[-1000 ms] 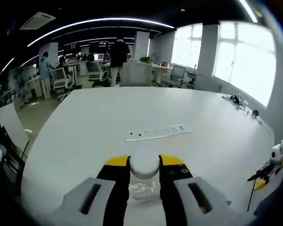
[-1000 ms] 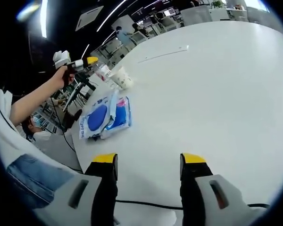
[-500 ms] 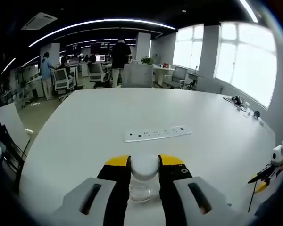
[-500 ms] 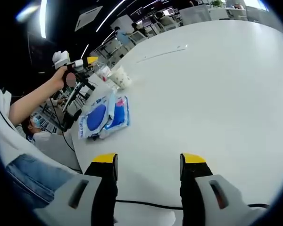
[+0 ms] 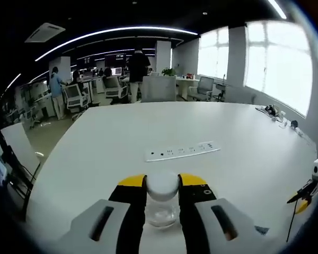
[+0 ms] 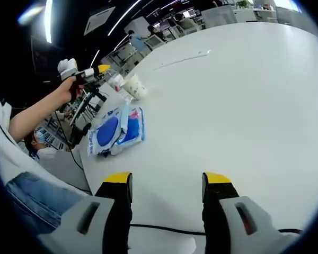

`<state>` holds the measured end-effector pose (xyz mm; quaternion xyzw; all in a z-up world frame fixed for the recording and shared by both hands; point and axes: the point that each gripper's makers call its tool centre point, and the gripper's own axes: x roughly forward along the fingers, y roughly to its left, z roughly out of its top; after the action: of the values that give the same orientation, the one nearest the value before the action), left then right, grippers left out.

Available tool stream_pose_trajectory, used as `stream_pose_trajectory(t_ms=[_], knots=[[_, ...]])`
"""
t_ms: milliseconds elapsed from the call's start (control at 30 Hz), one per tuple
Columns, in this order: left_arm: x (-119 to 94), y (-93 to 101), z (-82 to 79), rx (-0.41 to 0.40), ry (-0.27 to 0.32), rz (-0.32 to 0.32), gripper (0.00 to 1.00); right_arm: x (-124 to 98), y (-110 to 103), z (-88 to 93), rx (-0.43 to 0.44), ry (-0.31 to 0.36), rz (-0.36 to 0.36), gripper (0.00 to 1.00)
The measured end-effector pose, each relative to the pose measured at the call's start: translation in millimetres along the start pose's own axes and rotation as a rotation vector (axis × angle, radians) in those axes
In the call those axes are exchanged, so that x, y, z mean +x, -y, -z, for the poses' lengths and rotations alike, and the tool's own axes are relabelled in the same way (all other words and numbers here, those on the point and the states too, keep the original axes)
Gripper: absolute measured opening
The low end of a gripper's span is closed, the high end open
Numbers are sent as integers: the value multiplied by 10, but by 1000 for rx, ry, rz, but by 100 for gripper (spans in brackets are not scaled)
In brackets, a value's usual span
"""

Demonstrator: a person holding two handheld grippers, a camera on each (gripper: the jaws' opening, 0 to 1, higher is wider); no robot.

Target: Arrange the tabletop items into an orderly group along one side of the table until the central work area is clear of visible clutter.

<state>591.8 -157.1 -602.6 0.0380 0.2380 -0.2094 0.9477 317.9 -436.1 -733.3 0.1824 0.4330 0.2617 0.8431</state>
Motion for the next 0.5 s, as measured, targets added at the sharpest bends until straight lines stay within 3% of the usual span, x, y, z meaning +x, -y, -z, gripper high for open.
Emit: stream_pose_trajectory(t_ms=[133,267,367,500], knots=[[12,-13,4,7,-1,-3,22,-5,11,-1,4,3,2,52],[-17,-22,22,-43,-13,-6,24,-8,-1,-17,2,7,-1,52],[-46,-20,-38,-11,23,-6,33,-9,-21,-30,-3,11,-3,52],[-121,-6,-126,-28,59,2,48,-4,-46,-35,-10,12,-7,52]])
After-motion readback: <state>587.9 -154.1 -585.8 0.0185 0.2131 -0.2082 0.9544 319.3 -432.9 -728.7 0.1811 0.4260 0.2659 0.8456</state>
